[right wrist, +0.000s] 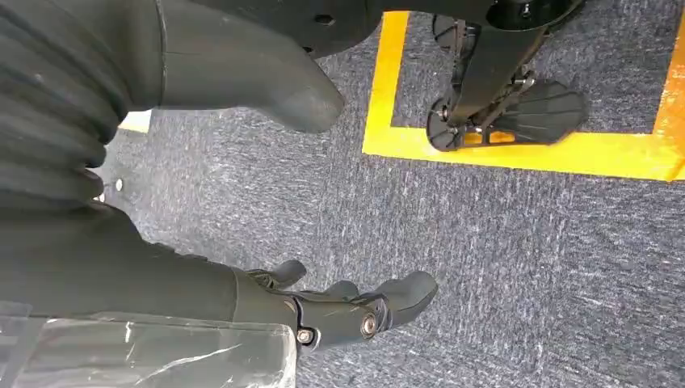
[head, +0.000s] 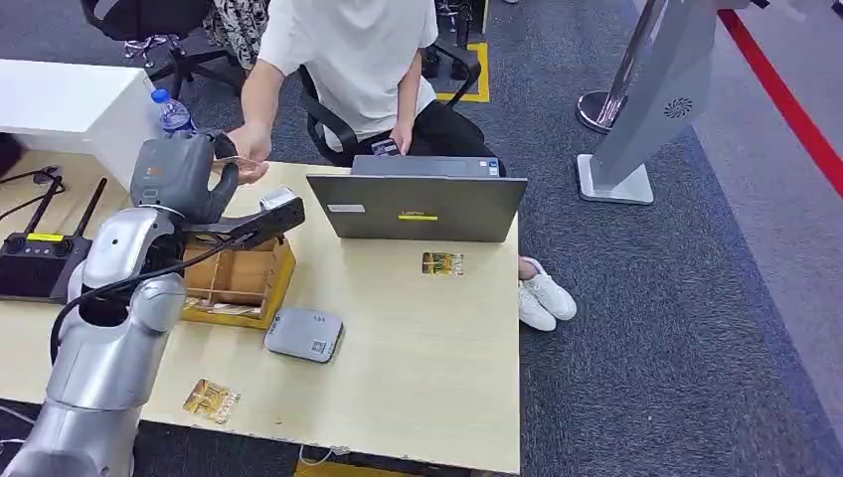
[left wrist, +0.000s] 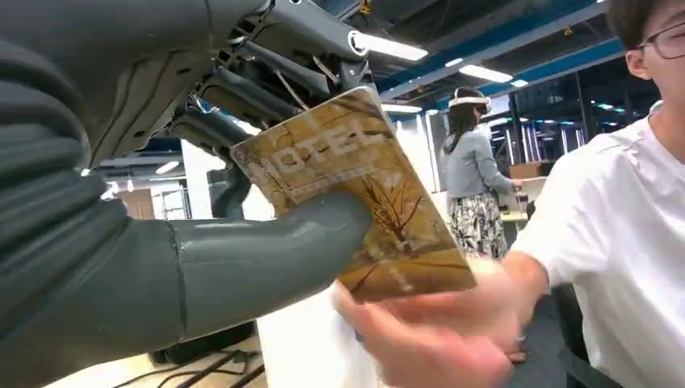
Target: Pass the card to the sensor for recognition and then transmit it.
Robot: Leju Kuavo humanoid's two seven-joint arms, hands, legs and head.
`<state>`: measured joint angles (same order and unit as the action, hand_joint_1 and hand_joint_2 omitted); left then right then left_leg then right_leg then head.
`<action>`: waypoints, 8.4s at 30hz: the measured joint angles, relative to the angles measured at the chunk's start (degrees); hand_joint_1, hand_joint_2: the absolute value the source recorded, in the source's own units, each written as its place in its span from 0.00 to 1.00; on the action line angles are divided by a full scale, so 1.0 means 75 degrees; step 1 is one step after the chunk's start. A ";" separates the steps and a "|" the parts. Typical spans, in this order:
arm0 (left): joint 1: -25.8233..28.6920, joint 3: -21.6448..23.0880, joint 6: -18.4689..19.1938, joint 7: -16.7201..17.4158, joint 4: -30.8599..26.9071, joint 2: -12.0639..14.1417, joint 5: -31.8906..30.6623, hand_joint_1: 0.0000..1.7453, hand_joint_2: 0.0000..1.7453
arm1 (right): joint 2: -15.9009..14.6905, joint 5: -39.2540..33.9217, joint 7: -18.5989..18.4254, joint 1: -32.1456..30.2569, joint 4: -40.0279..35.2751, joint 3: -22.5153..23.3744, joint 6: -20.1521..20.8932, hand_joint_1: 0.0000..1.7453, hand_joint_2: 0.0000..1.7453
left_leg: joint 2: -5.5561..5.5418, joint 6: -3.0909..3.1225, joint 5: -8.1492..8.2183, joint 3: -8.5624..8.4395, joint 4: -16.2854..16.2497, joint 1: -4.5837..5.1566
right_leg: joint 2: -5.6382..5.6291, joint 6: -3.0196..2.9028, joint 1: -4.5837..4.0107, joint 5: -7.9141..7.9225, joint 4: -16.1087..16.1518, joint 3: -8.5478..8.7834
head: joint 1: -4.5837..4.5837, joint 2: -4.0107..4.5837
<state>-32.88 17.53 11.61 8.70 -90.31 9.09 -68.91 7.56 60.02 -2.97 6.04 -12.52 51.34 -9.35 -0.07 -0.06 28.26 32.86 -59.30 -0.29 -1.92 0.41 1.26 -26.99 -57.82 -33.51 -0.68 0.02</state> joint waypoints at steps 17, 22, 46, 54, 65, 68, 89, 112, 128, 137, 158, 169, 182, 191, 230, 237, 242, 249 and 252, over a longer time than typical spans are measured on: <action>0.1158 0.0589 -0.0883 -0.0643 -0.0773 -0.0090 -0.0230 1.00 1.00 | 0.0003 -0.0175 0.0137 -0.0044 0.0003 0.0006 -0.0073 0.00 1.00 | 0.0000 0.0002 0.0003 0.0003 0.0002 0.0002 | 0.0000 0.0000 0.0001 -0.0004 0.0001 0.0000 | 0.0000 0.0000; 0.2133 0.1133 -0.1102 -0.0886 -0.0840 0.0171 -0.0230 1.00 1.00 | 0.0003 -0.0274 0.0175 -0.0072 0.0006 0.0081 -0.0087 0.00 1.00 | 0.0002 0.0003 0.0004 0.0003 0.0003 0.0002 | -0.0001 0.0000 0.0001 -0.0005 0.0002 -0.0005 | 0.0000 0.0000; 0.2890 0.1413 -0.1137 -0.0464 0.0708 0.0122 -0.0513 1.00 1.00 | 0.0003 -0.0137 0.0073 -0.0065 0.0006 0.0128 -0.0096 0.00 1.00 | -0.0001 0.0001 0.0001 0.0003 0.0002 0.0002 | 0.0002 0.0001 0.0001 -0.0001 0.0002 -0.0002 | 0.0000 0.0000; 0.2772 0.1413 -0.0746 -0.0259 0.1291 -0.0120 -0.0673 1.00 1.00 | 0.0003 -0.0114 -0.0003 -0.0038 0.0006 0.0128 -0.0076 0.00 1.00 | -0.0004 0.0001 0.0001 0.0004 0.0002 0.0002 | 0.0006 0.0001 0.0001 -0.0001 0.0002 0.0000 | 0.0000 0.0000; 0.2669 0.1413 -0.1548 -0.0361 0.1394 -0.0329 -0.0783 1.00 1.00 | 0.0003 -0.0166 0.0070 -0.0032 0.0006 0.0131 -0.0114 0.00 1.00 | -0.0006 0.0001 0.0000 0.0002 0.0001 0.0002 | 0.0008 0.0001 0.0001 0.0000 0.0001 0.0000 | -0.0003 0.0000; 0.2617 0.1408 -0.2163 -0.0265 0.0970 -0.0341 -0.1143 1.00 1.00 | 0.0003 -0.0175 0.0134 -0.0077 0.0009 0.0143 -0.0149 0.00 1.00 | -0.0007 0.0001 0.0000 0.0003 0.0001 0.0002 | 0.0009 0.0001 0.0002 0.0000 0.0001 0.0001 | 0.0000 0.0000; -0.1452 0.0449 -0.1006 0.0294 0.1357 -0.0105 -0.2640 1.00 1.00 | 0.0041 0.0443 -0.0105 0.0042 0.0009 -0.0096 0.0026 0.00 1.00 | -0.0025 0.0008 -0.0042 0.0015 0.0000 0.0002 | 0.0025 0.0008 0.0001 0.0030 -0.0001 -0.0004 | -0.0003 0.0000; -0.1352 0.0452 -0.1005 -0.0033 0.1439 -0.0256 -0.2209 0.00 1.00 | 0.0102 0.0233 -0.0029 0.0036 0.0012 -0.0125 0.0003 0.00 1.00 | -0.0024 0.0009 -0.0040 0.0023 0.0000 0.0003 | 0.0022 0.0008 0.0002 0.0028 0.0000 -0.0010 | 0.0003 0.0000; 0.2565 0.0726 -0.2870 -0.2330 -0.1568 0.1824 -0.0724 0.00 1.00 | 0.0000 -0.0257 0.0259 -0.0200 0.0012 0.0253 0.0000 0.00 1.00 | -0.0005 0.0001 -0.0028 0.0025 0.0011 0.0002 | 0.0005 0.0008 0.0002 0.0018 0.0000 -0.0024 | -0.0009 0.0000; 0.3304 0.0664 -0.3319 -0.2567 -0.1197 0.2060 -0.0708 0.00 1.00 | -0.0067 -0.0160 0.0251 -0.0196 0.0012 0.0321 0.0061 0.00 1.00 | -0.0006 0.0002 -0.0028 0.0026 0.0008 0.0004 | 0.0008 0.0010 0.0004 0.0021 0.0002 -0.0019 | -0.0006 0.0000; 0.3595 -0.0758 -0.3439 -0.1877 0.1455 0.1343 -0.0944 0.00 1.00 | -0.0117 -0.0009 0.0114 -0.0196 0.0012 0.0338 0.0096 0.00 1.00 | -0.0005 0.0001 -0.0029 0.0025 0.0007 0.0003 | 0.0008 0.0010 0.0004 0.0021 0.0002 -0.0021 | -0.0003 0.0000; 0.3391 -0.0871 -0.3680 -0.2046 0.1964 0.0947 -0.1055 0.00 1.00 | -0.0119 0.0047 0.0096 -0.0191 0.0012 0.0338 0.0093 0.00 1.00 | -0.0007 0.0001 -0.0029 0.0025 0.0007 0.0003 | 0.0011 0.0010 0.0003 0.0021 0.0002 -0.0021 | -0.0003 0.0000; 0.3055 -0.0871 -0.3637 -0.1836 0.2151 0.0574 -0.1081 0.00 1.00 | -0.0119 0.0140 0.0073 -0.0180 0.0012 0.0338 0.0082 0.00 1.00 | -0.0007 0.0003 -0.0030 0.0025 0.0007 0.0003 | 0.0012 0.0010 0.0003 0.0023 0.0001 -0.0020 | 0.0000 0.0000; 0.2796 -0.0979 -0.3232 -0.1565 0.2559 0.0565 -0.1119 0.00 1.00 | -0.0119 0.0163 0.0017 -0.0166 0.0009 0.0338 0.0108 0.00 1.00 | -0.0007 0.0003 -0.0032 0.0025 0.0007 0.0002 | 0.0012 0.0009 0.0003 0.0023 0.0001 -0.0020 | 0.0000 0.0000; 0.2777 -0.1008 -0.3731 -0.2340 0.2827 0.0490 -0.0773 1.00 1.00 | -0.0119 0.0253 0.0058 -0.0152 0.0009 0.0338 0.0128 0.00 1.00 | -0.0008 0.0004 -0.0031 0.0026 0.0007 0.0002 | 0.0013 0.0009 0.0003 0.0024 0.0001 -0.0019 | 0.0000 0.0000; 0.2789 -0.1008 -0.3311 -0.2337 0.2827 0.0533 -0.0525 1.00 1.00 | -0.0119 0.0274 0.0058 -0.0150 0.0009 0.0338 0.0131 0.00 1.00 | -0.0009 0.0004 -0.0031 0.0026 0.0007 0.0002 | 0.0014 0.0009 0.0003 0.0024 0.0001 -0.0018 | 0.0000 0.0000; 0.2801 -0.1014 -0.3226 -0.2343 0.2827 0.0548 -0.0402 1.00 0.00 | -0.0119 0.0274 0.0058 -0.0148 0.0009 0.0338 0.0131 0.00 1.00 | -0.0010 0.0004 -0.0031 0.0025 0.0007 0.0003 | 0.0015 0.0009 0.0004 0.0024 0.0001 -0.0016 | 0.0000 0.0000; 0.2838 -0.1061 -0.3407 -0.2343 0.2812 0.0562 -0.0332 1.00 0.00 | -0.0119 0.0274 0.0058 -0.0149 0.0009 0.0338 0.0125 0.00 1.00 | -0.0012 0.0004 -0.0032 0.0025 0.0007 0.0002 | 0.0017 0.0009 0.0003 0.0024 0.0001 -0.0016 | 0.0000 0.0000; 0.2912 -0.1116 -0.3486 -0.2317 0.2581 0.0542 -0.0277 1.00 0.00 | -0.0119 0.0233 0.0061 -0.0149 0.0009 0.0338 0.0099 0.00 1.00 | -0.0013 0.0004 -0.0032 0.0025 0.0006 0.0002 | 0.0017 0.0009 0.0003 0.0024 0.0001 -0.0016 | 0.0000 0.0000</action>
<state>-11.04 9.16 -14.54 -8.68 -70.95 13.16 -70.99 6.67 61.77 -2.51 4.92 -12.46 53.88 -8.61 -0.17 -0.03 28.02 33.04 -59.25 -0.28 -1.79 0.48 1.28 -26.81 -57.81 -33.63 -0.68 0.02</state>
